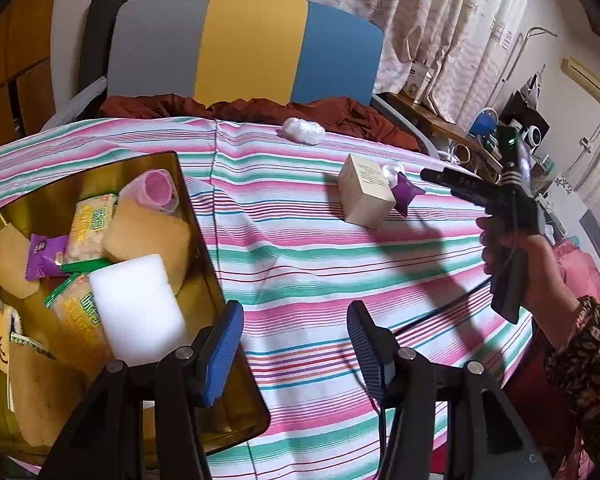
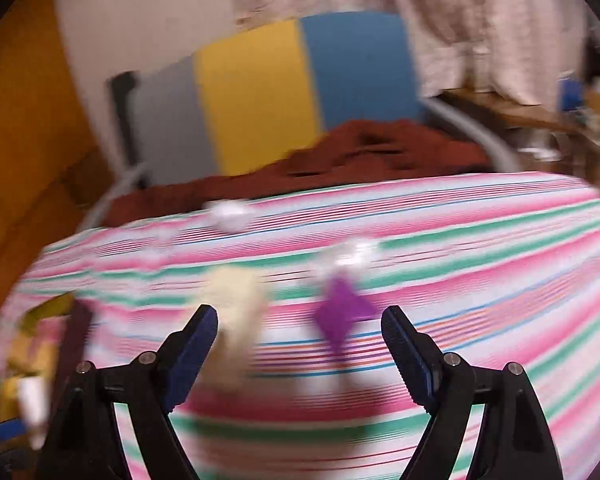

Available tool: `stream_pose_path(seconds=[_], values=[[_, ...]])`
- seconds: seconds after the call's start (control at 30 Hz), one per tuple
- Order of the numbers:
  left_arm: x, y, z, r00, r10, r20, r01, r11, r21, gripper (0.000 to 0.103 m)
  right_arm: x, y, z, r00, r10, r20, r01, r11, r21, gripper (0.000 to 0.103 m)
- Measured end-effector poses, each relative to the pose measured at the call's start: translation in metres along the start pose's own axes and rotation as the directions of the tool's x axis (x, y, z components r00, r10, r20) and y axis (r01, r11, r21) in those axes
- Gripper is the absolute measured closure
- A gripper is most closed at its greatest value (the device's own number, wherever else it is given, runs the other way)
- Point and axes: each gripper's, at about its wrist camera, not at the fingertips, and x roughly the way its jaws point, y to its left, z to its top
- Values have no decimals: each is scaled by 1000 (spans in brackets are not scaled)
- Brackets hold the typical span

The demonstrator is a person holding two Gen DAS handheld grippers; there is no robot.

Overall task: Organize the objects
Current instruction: 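Move the right tool to the purple packet while the left tool approaches the cream box, then grasp the purple packet with the right tool while the left tool grasps the cream box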

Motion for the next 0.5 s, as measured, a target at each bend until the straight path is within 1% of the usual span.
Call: stream_pose_path(seconds=[0.1,0.2,0.33,0.37,0.4,0.43,0.5], values=[[2,-4,2,1000,3,-6,-3,1000,7,48,19,-11,-4,999,-5,-54,6,1000,10,18],[4,-9,4,1000,5,-10,-5,1000,15,48,36,-9,-8,996,-17,-93,13,999,-43,18],[7,-17,7,1000,14,-10,-14,999,43,48,53,4,-8,994,-41,-101,27,991,-130,19],[8,-19,8,1000,15,-12,-15,999,46,48,58,5,-9,994,-40,-103,26,990,-141,24],[9,-20,9,1000,16,-15,-16,999,49,48,62,5,-9,994,-35,-107,19,989,-145,31],[11,-22,10,1000,16,-16,-15,999,50,48,68,5,-9,993,-29,-116,12,990,-143,36],[14,-26,12,1000,13,-18,-12,999,51,48,72,1,-12,991,-10,-132,-7,992,-126,54]])
